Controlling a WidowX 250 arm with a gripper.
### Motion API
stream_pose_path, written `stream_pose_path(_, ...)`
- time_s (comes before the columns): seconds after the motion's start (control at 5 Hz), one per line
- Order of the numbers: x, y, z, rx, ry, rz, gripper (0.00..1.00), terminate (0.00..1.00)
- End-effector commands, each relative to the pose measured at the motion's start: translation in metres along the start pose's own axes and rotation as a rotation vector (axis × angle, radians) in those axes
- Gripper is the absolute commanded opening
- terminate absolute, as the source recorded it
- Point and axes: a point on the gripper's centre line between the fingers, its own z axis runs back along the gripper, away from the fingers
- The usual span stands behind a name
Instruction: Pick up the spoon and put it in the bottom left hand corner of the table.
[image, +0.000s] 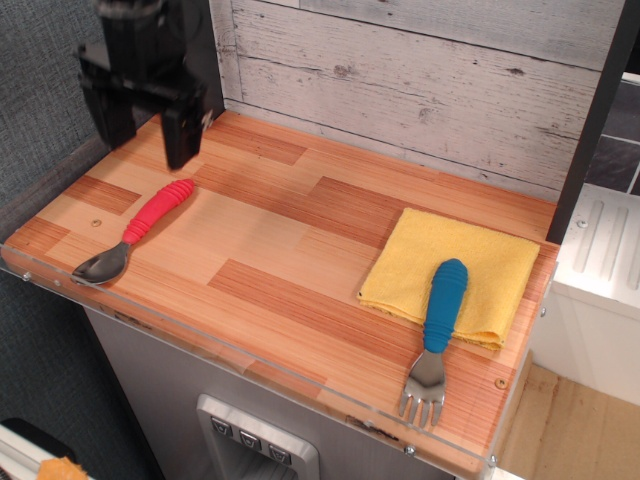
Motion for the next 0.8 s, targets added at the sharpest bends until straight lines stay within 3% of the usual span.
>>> stream_pose_path(0.0, -0.020, -0.010, 0.047, -0.036, -0.012, 0.003, 1.00, 0.00)
stream_pose_path(0.6, -0.012, -0.016, 0.068, -0.041, -0.035, -0.017, 1.00, 0.00)
